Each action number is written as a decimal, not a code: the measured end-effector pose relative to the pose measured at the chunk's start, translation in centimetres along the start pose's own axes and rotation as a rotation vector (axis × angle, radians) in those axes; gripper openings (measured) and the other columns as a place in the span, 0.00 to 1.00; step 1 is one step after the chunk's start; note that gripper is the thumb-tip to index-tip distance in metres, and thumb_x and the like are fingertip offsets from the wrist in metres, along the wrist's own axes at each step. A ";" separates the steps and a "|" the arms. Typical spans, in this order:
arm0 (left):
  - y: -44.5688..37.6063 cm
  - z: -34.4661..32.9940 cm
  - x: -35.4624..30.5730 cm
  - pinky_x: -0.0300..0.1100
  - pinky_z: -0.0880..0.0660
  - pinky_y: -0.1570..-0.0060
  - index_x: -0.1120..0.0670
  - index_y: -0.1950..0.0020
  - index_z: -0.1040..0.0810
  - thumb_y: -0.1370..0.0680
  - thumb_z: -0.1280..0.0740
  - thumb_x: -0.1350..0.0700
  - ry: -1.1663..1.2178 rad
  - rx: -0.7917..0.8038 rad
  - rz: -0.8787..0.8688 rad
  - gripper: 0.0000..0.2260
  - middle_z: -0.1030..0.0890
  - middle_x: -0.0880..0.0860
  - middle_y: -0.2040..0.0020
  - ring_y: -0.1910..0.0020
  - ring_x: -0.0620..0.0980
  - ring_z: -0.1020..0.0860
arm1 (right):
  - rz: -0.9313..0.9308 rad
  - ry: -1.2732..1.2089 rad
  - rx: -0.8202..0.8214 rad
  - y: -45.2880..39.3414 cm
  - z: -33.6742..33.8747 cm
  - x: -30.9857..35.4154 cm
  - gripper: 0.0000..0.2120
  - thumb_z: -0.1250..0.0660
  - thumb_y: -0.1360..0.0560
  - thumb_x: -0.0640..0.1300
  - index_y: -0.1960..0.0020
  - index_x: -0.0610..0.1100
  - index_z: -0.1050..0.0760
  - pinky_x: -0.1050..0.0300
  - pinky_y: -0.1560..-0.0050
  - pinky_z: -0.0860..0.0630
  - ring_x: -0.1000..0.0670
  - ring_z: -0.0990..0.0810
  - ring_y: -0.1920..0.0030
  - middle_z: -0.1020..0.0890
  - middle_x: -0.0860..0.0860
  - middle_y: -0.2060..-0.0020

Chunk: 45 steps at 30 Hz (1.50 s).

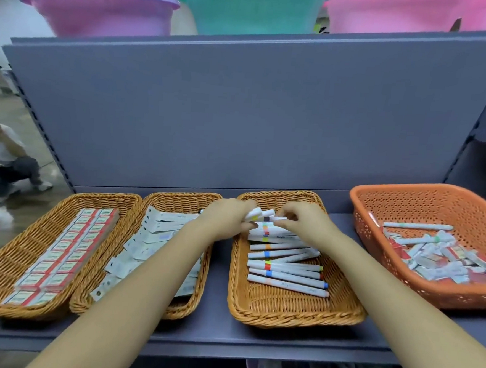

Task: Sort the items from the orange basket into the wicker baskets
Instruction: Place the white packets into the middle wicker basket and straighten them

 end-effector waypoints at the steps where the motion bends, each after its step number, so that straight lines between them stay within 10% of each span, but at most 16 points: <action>1: -0.1 -0.2 0.2 0.38 0.38 0.67 0.52 0.48 0.32 0.20 0.38 0.48 0.002 0.012 0.009 0.08 0.28 0.48 0.57 0.60 0.47 0.30 | -0.012 0.013 0.002 0.1 0.3 -0.5 0.09 0.34 0.24 0.48 0.50 0.44 0.21 0.56 0.55 0.29 0.50 0.24 0.55 0.20 0.50 0.56; 9: -0.7 -1.1 1.1 0.40 0.33 0.63 0.52 0.50 0.33 0.20 0.39 0.47 0.000 0.074 0.022 0.09 0.23 0.50 0.55 0.60 0.48 0.28 | -0.011 0.130 0.024 0.6 1.9 -1.5 0.12 0.34 0.23 0.46 0.42 0.44 0.21 0.57 0.49 0.28 0.50 0.23 0.48 0.19 0.49 0.47; 33: -1.7 -0.2 1.8 0.41 0.35 0.62 0.50 0.51 0.33 0.21 0.38 0.47 0.012 0.046 -0.114 0.08 0.29 0.48 0.60 0.60 0.48 0.29 | -0.114 0.116 0.069 6.1 3.8 1.2 0.10 0.34 0.24 0.44 0.44 0.48 0.19 0.64 0.56 0.34 0.59 0.28 0.59 0.29 0.59 0.60; 45: -1.9 -0.5 1.7 0.42 0.34 0.63 0.50 0.52 0.32 0.21 0.37 0.47 0.048 0.047 -0.137 0.08 0.26 0.49 0.59 0.60 0.48 0.29 | -0.228 -1.159 -0.044 6.1 2.6 3.4 0.05 0.35 0.27 0.32 0.56 0.40 0.24 0.61 0.53 0.20 0.53 0.18 0.58 0.22 0.48 0.62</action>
Point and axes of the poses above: each hand's wrist, its own y-axis away from the middle knuckle, its own z-axis out of the back of the hand, x = y × z, the point moved 5 cm from there along -y, towards the middle knuckle
